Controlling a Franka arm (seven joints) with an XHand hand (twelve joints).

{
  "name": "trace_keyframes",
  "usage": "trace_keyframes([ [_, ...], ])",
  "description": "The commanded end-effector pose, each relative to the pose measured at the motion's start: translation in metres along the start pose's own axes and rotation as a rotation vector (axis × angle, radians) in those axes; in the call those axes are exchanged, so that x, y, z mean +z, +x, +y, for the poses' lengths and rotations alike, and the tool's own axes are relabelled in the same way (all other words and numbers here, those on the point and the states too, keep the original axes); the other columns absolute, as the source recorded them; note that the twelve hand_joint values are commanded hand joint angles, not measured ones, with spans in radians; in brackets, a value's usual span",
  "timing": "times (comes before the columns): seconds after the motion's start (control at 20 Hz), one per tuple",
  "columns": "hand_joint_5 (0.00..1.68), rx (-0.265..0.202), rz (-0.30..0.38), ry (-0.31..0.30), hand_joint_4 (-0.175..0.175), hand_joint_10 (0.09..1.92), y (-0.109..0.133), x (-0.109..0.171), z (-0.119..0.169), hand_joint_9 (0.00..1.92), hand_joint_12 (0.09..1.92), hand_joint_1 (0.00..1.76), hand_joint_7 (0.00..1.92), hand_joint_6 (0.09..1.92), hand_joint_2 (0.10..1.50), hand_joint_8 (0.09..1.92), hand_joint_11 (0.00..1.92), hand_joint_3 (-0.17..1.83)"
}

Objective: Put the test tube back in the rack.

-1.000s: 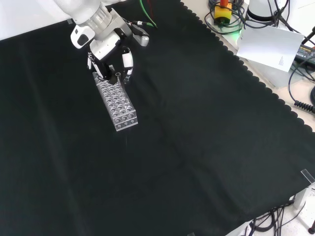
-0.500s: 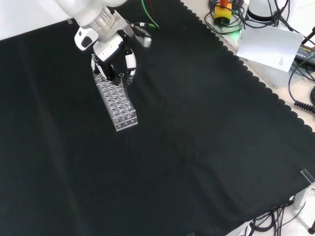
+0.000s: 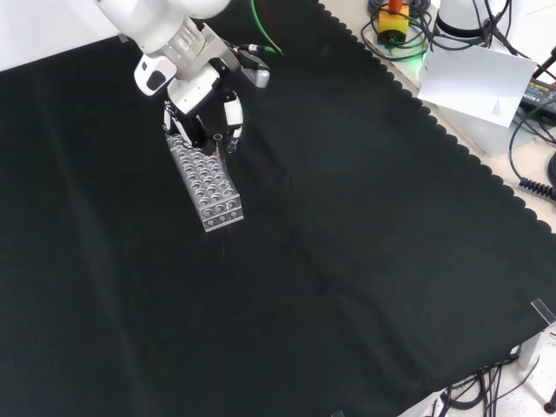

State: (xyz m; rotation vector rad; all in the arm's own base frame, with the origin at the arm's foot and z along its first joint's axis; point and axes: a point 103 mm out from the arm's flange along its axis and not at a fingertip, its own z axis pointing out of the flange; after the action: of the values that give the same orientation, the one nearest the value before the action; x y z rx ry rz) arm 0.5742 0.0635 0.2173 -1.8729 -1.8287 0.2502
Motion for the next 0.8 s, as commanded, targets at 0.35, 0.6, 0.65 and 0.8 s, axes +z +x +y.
trace_keyframes([
  [0.35,1.35,-0.015,-0.011,0.015,-0.175,0.09,0.0084,0.0027,0.0058,1.47,1.29,1.43,1.44,0.48,0.62,0.63,0.72,0.63],
  [0.6,1.35,-0.016,-0.013,0.018,-0.175,0.09,0.0092,0.004,0.0067,1.47,1.29,1.43,1.44,0.48,0.62,0.63,0.72,0.63],
  [0.65,1.35,-0.015,-0.013,0.02,-0.175,0.09,0.0092,0.0044,0.0069,1.47,1.29,1.43,1.44,0.48,0.62,0.63,0.72,0.63],
  [0.8,1.35,-0.013,-0.012,0.024,-0.175,0.09,0.0088,0.009,0.0083,1.47,1.29,1.43,1.44,0.48,0.62,0.63,0.72,0.63],
])
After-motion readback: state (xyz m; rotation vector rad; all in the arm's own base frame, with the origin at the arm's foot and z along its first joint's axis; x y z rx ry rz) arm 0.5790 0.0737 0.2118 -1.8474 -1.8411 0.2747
